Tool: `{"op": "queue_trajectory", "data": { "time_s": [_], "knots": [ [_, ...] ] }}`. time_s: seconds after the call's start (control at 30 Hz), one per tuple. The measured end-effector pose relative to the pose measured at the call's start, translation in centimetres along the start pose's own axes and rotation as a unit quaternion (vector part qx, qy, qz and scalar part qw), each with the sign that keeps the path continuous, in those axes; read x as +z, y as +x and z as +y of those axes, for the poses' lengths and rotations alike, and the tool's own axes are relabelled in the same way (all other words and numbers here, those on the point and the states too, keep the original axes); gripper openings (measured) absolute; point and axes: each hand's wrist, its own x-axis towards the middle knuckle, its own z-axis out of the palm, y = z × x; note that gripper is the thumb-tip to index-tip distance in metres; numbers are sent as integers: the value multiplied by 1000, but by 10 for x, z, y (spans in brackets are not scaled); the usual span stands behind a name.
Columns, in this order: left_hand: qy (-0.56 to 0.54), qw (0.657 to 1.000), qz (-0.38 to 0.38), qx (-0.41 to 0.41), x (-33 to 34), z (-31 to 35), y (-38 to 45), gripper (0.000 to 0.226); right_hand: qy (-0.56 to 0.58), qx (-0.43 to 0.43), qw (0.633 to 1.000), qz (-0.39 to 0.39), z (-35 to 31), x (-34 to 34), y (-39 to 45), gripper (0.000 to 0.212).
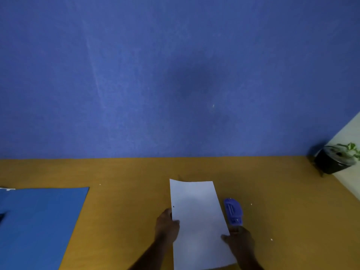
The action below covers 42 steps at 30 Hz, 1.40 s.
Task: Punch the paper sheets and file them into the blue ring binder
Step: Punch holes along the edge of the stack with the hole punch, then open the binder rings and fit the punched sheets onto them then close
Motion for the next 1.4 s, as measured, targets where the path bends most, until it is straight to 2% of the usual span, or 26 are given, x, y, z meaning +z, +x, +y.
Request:
{"op": "queue_trajectory", "data": {
  "time_s": [0.1, 0.3, 0.6, 0.7, 0.83, 0.9, 1.03, 1.17, 1.27, 1.4],
  "knots": [
    [8, 1000, 12, 19, 5, 1, -1, 43, 16, 19, 1000, 11, 7, -3, 2, 23],
    [23, 999, 2, 34, 11, 0, 0, 48, -12, 19, 999, 25, 15, -5, 4, 31],
    [110, 994, 18, 19, 3, -7, 4, 73, -87, 17, 995, 41, 14, -3, 6, 51],
    [117, 992, 44, 30, -7, -14, 4, 76, -74, -44, 990, 113, 10, -1, 2, 50],
    [132, 987, 75, 62, -42, -28, 2, 64, -29, -157, 977, 141, -11, 23, -15, 34],
    [107, 987, 102, 62, -69, -38, 2, 56, 12, -182, 977, 108, -32, 45, -29, 30],
    [62, 983, 164, 48, -124, -59, 5, 48, 69, -164, 984, -29, -76, 99, -58, 25],
    [66, 969, 235, 36, -184, -90, 11, 45, 55, -172, 973, -144, -112, 164, -86, 32],
    [88, 956, 278, 35, -229, -118, 17, 47, 91, -137, 964, -208, -130, 215, -105, 33],
    [123, 938, 323, -15, -290, -146, 13, 52, 154, -78, 943, -285, -158, 263, -145, 34]
  ]
}}
